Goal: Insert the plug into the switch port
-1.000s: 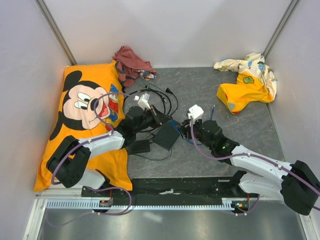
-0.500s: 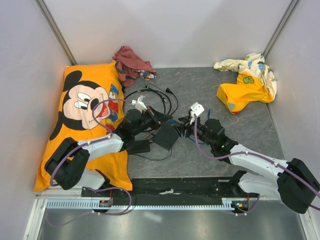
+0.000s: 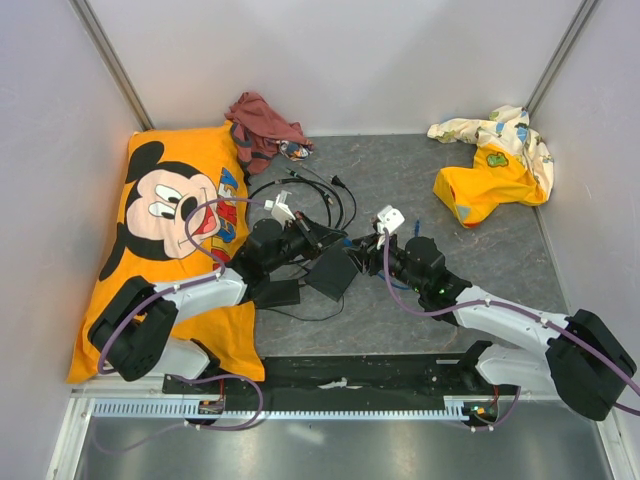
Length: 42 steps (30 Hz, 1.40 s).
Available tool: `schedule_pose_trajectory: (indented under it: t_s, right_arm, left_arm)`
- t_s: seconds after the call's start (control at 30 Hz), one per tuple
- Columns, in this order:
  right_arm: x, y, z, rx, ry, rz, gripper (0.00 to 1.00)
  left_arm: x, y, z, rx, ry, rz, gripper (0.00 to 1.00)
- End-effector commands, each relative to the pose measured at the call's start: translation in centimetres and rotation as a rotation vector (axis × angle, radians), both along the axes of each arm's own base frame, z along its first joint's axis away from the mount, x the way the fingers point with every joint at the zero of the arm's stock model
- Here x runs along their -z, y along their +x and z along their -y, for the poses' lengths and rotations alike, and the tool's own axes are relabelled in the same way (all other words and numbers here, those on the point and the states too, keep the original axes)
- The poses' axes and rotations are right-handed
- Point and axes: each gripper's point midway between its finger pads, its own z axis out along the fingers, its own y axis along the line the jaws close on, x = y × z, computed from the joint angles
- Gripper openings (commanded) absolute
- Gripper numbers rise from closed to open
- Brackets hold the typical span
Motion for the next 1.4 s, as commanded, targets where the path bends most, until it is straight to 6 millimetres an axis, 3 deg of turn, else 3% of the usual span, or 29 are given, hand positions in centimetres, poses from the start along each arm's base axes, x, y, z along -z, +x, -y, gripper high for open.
schedule_pose_trajectory:
  t_s: [0.0,0.2,0.27,0.33,0.43,0.47,0.53,0.57,0.6,0.63,0.67,0.7,0.73,0.83,0.87,0.93,0.97,1.0,1.1,1.37]
  right_arm:
    - [-1.8,0.4,-0.4,-0.014,0.032,0.045,0.39]
    - [-1.7,0.4,-0.3,-0.014,0.006,0.053,0.21]
    - [-1.3,0.5,0.0,-0.005,-0.019,0.048,0.07]
    - [-0.2,0.4,0.5,0.003,-0.068,0.040,0.00]
    - [2.1,0.3,1.8,0.035,-0.147,0.002,0.00]
    - [2.6,0.3,2.3,0.048,-0.163,-0.007,0.00]
    - [4.5,0.0,3.5,0.083,-0.206,-0.047,0.00]
    - [5.3,-0.4,4.1,0.091,-0.224,-0.074,0.00]
    - [6.5,-0.6,4.9,0.119,-0.249,-0.100,0.00]
    - [7.4,-1.0,5.6,0.136,-0.274,-0.132,0.00]
    - [6.9,-0.7,5.8,0.167,-0.238,-0.128,0.00]
    - [7.8,-1.1,6.3,0.172,-0.234,-0.139,0.00]
    - [7.8,-1.1,6.4,0.184,-0.221,-0.147,0.00]
    - [8.6,0.5,7.9,0.283,-0.225,-0.203,0.00]
    - [9.8,0.6,8.1,0.300,-0.238,-0.241,0.00]
    - [10.5,1.5,8.7,0.350,-0.246,-0.263,0.00]
    - [11.8,1.7,9.1,0.365,-0.268,-0.294,0.00]
    - [12.2,1.8,9.2,0.368,-0.276,-0.302,0.00]
    - [13.2,1.9,8.5,0.323,-0.280,-0.294,0.00]
    - [13.6,2.8,6.5,0.215,-0.303,-0.232,0.00]
  left_arm:
    - [-2.4,-0.1,0.3,0.000,-0.067,0.044,0.02]
    - [-2.0,-0.1,0.3,0.002,-0.046,0.056,0.02]
    - [-1.6,-0.1,0.3,0.005,-0.024,0.064,0.02]
    - [-1.2,0.0,0.3,0.022,0.047,0.104,0.11]
    - [-1.2,0.6,0.2,0.038,0.174,0.204,0.28]
    - [-0.1,0.6,-0.1,0.046,0.237,0.197,0.32]
    - [-0.4,1.5,-0.7,0.038,0.341,0.280,0.42]
    - [0.5,1.5,-1.1,0.043,0.399,0.274,0.46]
    - [-0.1,2.4,-1.4,0.030,0.462,0.326,0.54]
    - [0.4,2.7,-1.7,0.032,0.507,0.334,0.55]
    - [0.8,2.9,-1.9,0.043,0.552,0.336,0.58]
    - [0.3,3.4,-1.7,0.055,0.591,0.386,0.62]
    - [1.2,3.8,-1.5,0.075,0.627,0.385,0.64]
    - [1.9,4.4,-0.9,0.146,0.702,0.407,0.66]
    - [3.2,4.7,-0.7,0.175,0.728,0.391,0.67]
    - [3.6,5.1,-0.4,0.199,0.758,0.393,0.71]
    - [5.0,5.3,-0.2,0.224,0.777,0.371,0.72]
    - [4.8,5.6,0.1,0.243,0.781,0.383,0.72]
    - [6.6,5.9,0.6,0.292,0.810,0.357,0.72]
    - [10.0,5.9,0.5,0.381,0.879,0.281,0.71]
